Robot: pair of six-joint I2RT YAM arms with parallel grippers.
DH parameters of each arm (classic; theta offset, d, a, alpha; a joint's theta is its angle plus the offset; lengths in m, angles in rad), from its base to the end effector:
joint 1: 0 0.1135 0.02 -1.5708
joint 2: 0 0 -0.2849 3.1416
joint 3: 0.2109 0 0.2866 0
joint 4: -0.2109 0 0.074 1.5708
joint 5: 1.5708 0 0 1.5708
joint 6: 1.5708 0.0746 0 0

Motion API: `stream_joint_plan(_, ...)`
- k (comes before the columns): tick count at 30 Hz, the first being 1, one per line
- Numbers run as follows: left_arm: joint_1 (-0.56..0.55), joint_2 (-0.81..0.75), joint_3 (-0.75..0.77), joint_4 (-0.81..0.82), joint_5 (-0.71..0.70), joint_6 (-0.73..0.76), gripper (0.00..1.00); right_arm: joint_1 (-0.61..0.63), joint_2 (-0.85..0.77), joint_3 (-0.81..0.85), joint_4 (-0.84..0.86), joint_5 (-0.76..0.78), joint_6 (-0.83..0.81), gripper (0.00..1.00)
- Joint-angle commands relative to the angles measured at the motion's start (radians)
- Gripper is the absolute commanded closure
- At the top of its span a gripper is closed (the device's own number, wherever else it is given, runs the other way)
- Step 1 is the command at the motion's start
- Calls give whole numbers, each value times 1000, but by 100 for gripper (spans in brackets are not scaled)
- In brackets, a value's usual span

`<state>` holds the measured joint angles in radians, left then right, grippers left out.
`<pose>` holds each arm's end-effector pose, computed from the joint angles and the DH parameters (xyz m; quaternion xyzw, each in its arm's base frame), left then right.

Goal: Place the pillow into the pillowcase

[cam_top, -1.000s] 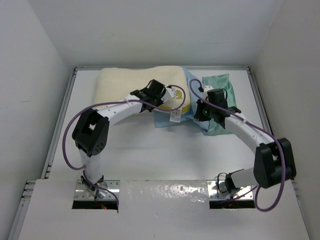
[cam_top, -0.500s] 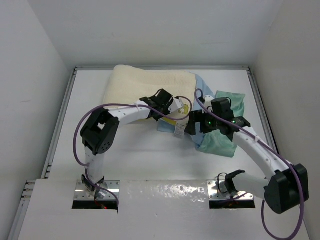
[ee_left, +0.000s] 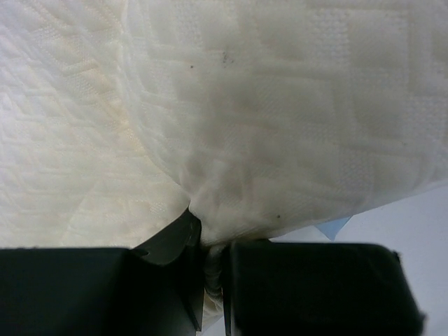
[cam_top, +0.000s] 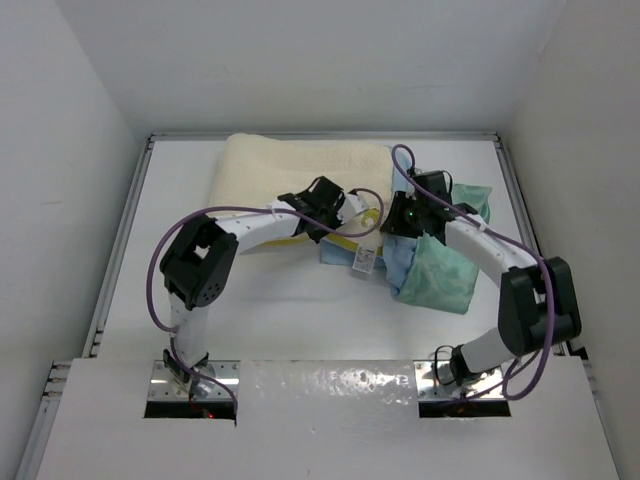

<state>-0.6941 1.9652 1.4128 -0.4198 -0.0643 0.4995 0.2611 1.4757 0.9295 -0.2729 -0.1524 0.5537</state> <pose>0.3744 -0.3054 0.1579 0.5289 0.7953 0.0019 0.2963 0.3492 0.1050 0.1949 0.1076 0.9217 0.2100 0.3080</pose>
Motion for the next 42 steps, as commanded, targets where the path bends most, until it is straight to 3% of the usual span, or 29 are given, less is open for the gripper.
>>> stream_joint_plan(1, 8, -42, 28, -26, 87, -59, 100, 1, 54, 60, 60, 83, 69, 71)
stream_joint_plan(3, 13, -43, 38, -48, 92, -62, 100, 1, 61, 52, 55, 119, 65, 96)
stream_joint_plan(4, 13, -43, 50, -60, 95, -64, 100, 1, 54, 57, 49, 111, 52, 100)
stream_joint_plan(7, 22, -34, 77, -125, 69, -73, 100, 26, 6, 115, 6, 32, -20, 100)
stream_joint_plan(10, 50, -22, 71, -149, 69, -87, 100, 125, -28, 201, -67, 39, -78, 100)
stream_joint_plan(15, 65, -6, 78, -143, 47, -105, 100, 194, -121, 135, 47, -73, 84, 100)
stream_joint_plan(22, 87, 15, 84, -148, 27, -104, 100, 196, -149, 172, -118, 111, 58, 100)
stream_joint_plan(25, 99, 23, 86, -152, 29, -99, 100, 193, -141, 169, -180, 172, 45, 95)
stream_joint_plan(30, 100, -8, 106, -194, 216, -87, 100, 193, -112, 39, -2, 54, 58, 100)
stream_joint_plan(35, 71, -37, 149, -258, 380, -104, 100, 208, -103, 100, 223, -121, 124, 100)
stream_joint_plan(39, 7, -129, 127, -359, 400, 63, 100, 207, -115, 184, 229, -108, 137, 100)
stream_joint_plan(42, -39, -233, 66, -438, 457, 172, 100, 204, -104, 135, 166, -53, 135, 100)
